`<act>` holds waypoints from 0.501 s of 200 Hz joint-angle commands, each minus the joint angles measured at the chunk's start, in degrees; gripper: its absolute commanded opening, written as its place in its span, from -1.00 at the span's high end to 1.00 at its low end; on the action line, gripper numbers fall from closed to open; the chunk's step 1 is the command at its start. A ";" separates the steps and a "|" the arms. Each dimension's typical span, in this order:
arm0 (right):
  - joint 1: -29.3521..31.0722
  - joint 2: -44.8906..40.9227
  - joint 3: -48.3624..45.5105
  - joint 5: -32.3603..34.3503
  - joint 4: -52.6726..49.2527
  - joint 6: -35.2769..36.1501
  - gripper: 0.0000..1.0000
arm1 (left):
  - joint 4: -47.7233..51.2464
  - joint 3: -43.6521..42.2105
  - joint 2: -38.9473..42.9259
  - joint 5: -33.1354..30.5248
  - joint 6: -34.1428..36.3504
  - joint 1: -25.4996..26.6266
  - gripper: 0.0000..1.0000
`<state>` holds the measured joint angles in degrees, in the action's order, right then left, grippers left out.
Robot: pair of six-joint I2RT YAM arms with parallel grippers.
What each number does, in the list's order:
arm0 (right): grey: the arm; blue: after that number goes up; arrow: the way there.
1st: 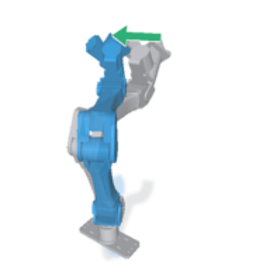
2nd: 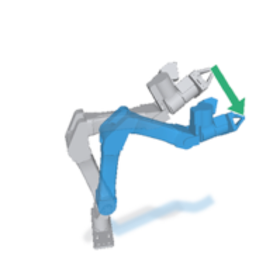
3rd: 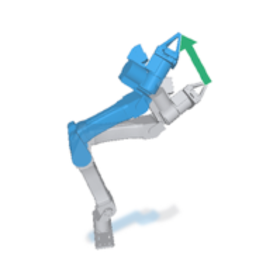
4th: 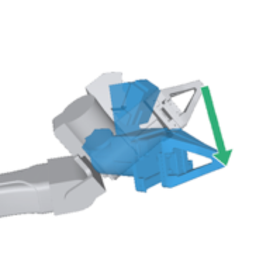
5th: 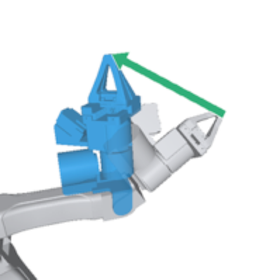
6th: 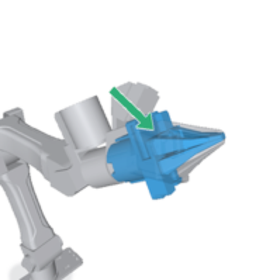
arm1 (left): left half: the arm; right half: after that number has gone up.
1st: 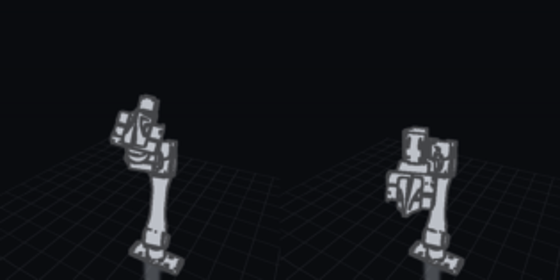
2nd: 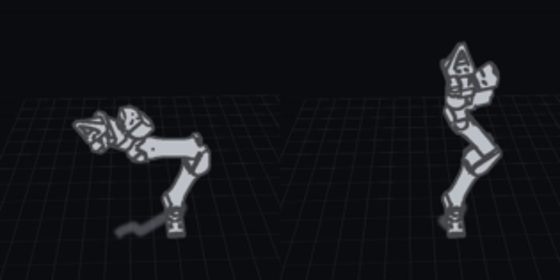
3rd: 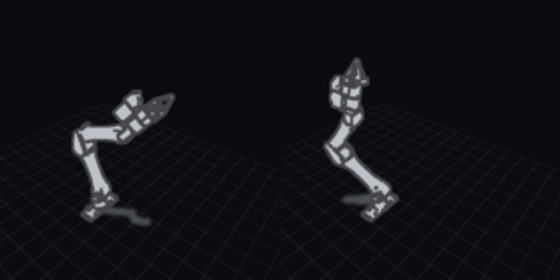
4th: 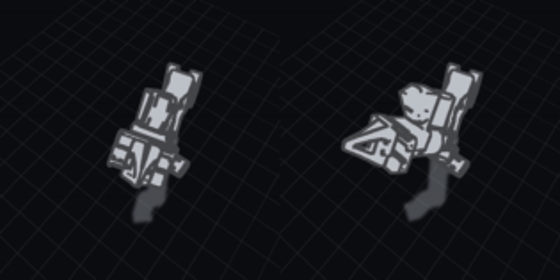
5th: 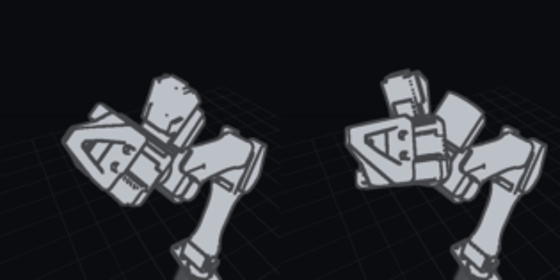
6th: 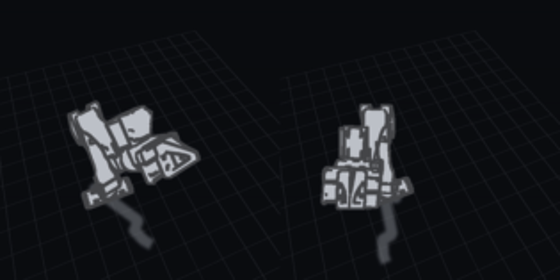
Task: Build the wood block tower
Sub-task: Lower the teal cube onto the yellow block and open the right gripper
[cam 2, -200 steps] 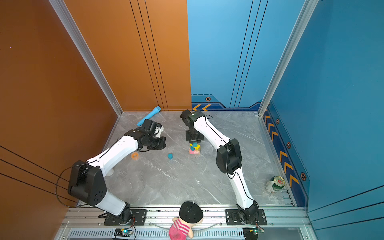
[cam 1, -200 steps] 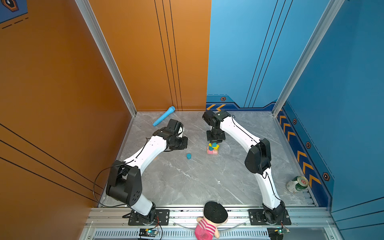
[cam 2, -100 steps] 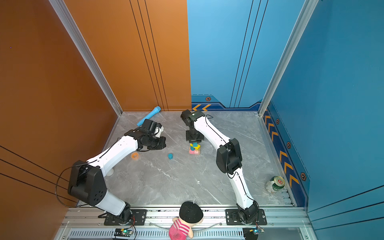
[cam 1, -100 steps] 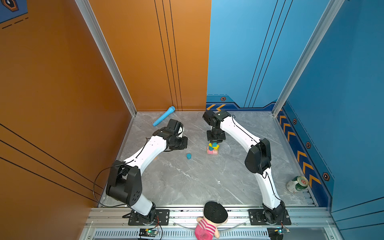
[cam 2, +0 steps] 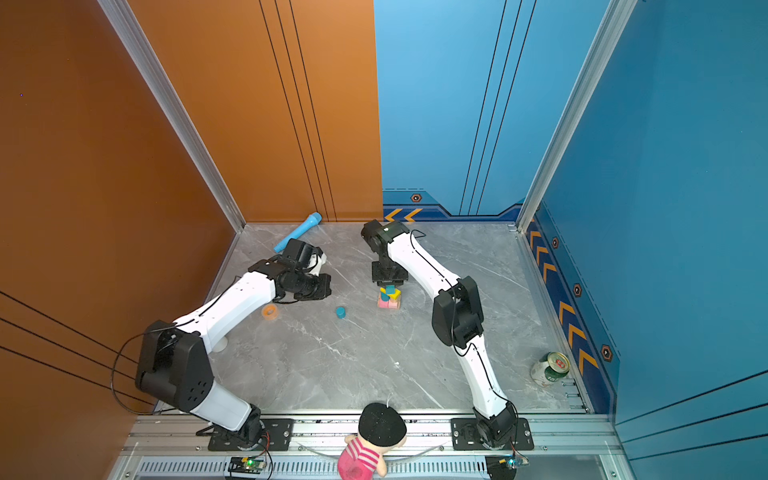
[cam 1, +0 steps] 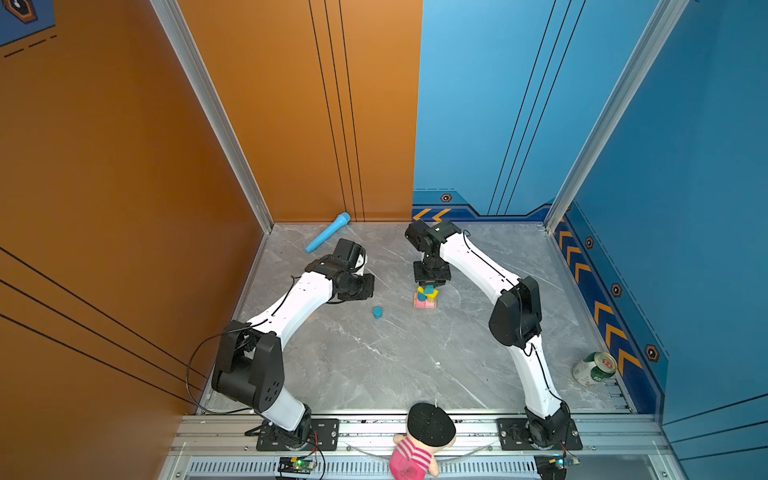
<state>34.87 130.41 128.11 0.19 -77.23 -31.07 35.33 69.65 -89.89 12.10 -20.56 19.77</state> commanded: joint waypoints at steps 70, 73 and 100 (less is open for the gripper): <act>-0.16 1.66 1.17 1.08 -1.47 -0.66 0.05 | -0.27 -0.82 0.86 1.09 0.61 -0.72 1.00; -0.16 1.69 1.17 1.11 -1.50 -0.66 0.05 | -0.26 -0.79 0.88 1.12 0.61 -0.70 1.00; -0.19 1.31 1.17 1.31 -1.40 -0.75 0.05 | -0.26 -0.81 0.91 1.20 0.61 -0.70 1.00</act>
<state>34.87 130.65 128.11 0.19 -77.21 -31.33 35.33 69.65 -89.89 12.25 -20.56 19.77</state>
